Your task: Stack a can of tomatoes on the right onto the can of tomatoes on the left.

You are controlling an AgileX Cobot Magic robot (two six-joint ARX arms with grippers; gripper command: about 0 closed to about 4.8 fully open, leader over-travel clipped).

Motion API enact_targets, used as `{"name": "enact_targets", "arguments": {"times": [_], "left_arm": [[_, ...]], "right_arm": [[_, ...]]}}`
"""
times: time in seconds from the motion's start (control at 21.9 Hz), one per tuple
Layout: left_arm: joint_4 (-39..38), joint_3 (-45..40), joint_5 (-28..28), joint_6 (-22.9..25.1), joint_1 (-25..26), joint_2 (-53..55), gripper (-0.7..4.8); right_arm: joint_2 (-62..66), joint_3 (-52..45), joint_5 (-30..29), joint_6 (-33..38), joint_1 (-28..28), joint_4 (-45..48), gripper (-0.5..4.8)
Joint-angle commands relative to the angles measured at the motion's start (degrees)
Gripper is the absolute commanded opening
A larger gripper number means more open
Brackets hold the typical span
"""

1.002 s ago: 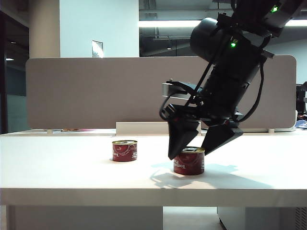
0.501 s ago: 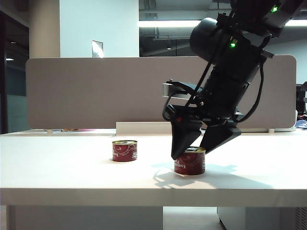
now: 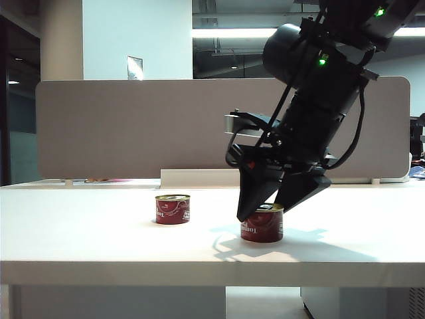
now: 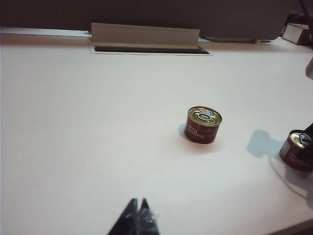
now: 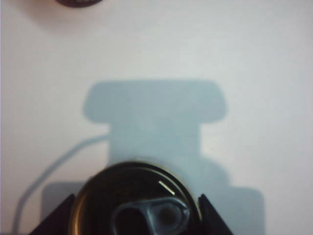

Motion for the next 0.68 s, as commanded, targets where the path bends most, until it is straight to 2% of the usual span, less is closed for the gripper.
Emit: {"name": "enact_targets", "arguments": {"times": [0.05, 0.36, 0.68], "left_arm": [[0.37, 0.20, 0.02, 0.24, 0.02, 0.07, -0.06], [0.37, 0.20, 0.02, 0.24, 0.02, 0.07, -0.06], [0.39, 0.20, 0.02, 0.24, 0.02, 0.07, -0.06]], "right_arm": [[-0.17, 0.92, 0.15, -0.48, 0.07, 0.15, 2.27], [-0.17, 9.22, 0.13, -0.81, 0.07, -6.64, 2.27], [-0.11, 17.09, 0.13, -0.92, 0.07, -8.52, 2.27]]}}
